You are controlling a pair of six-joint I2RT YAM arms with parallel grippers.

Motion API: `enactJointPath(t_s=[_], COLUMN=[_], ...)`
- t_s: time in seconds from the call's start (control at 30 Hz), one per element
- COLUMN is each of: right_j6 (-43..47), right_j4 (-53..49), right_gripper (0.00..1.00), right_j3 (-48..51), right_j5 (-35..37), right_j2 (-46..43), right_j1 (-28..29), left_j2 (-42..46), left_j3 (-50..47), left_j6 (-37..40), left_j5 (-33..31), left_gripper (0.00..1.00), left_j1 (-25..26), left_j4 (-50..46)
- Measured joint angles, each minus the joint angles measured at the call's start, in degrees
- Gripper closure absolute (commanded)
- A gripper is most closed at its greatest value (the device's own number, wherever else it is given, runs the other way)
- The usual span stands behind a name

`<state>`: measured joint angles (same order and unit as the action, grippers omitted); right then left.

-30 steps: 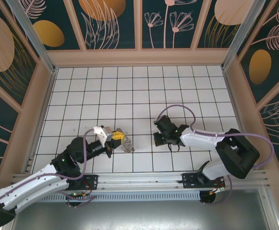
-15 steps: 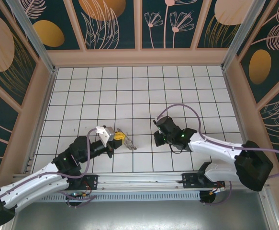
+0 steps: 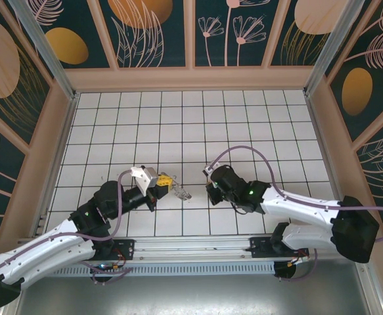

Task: Put the keys on the keyring

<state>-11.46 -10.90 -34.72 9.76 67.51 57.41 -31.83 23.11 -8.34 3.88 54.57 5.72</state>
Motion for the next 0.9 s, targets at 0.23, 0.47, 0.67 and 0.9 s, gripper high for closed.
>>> enactJointPath(t_s=[0.23, 0.47, 0.67, 0.9], right_j6=[-1.40, -3.58, -5.03, -6.23], right_j4=[3.96, 5.33, 4.87, 2.95], right_gripper=[1.00, 0.82, 0.79, 0.80], right_j3=[0.02, 0.02, -0.42, -0.66], right_j5=[-0.81, -2.29, -2.10, -2.16], right_j2=[9.42, 14.97, 14.27, 13.81], right_j1=[-0.02, 0.09, 0.09, -0.09], left_j2=[-0.13, 2.45, 2.93, 2.97], left_j3=[-0.04, -0.74, -1.40, -2.12], left_j6=[-1.31, -1.86, -1.84, -1.84], left_j5=[-1.01, -1.66, -1.90, -2.10], left_gripper=[1.00, 1.00, 1.00, 1.00], left_j1=[0.00, 0.00, 0.00, 0.00], left_j4=[-0.46, -1.14, -1.75, -2.14])
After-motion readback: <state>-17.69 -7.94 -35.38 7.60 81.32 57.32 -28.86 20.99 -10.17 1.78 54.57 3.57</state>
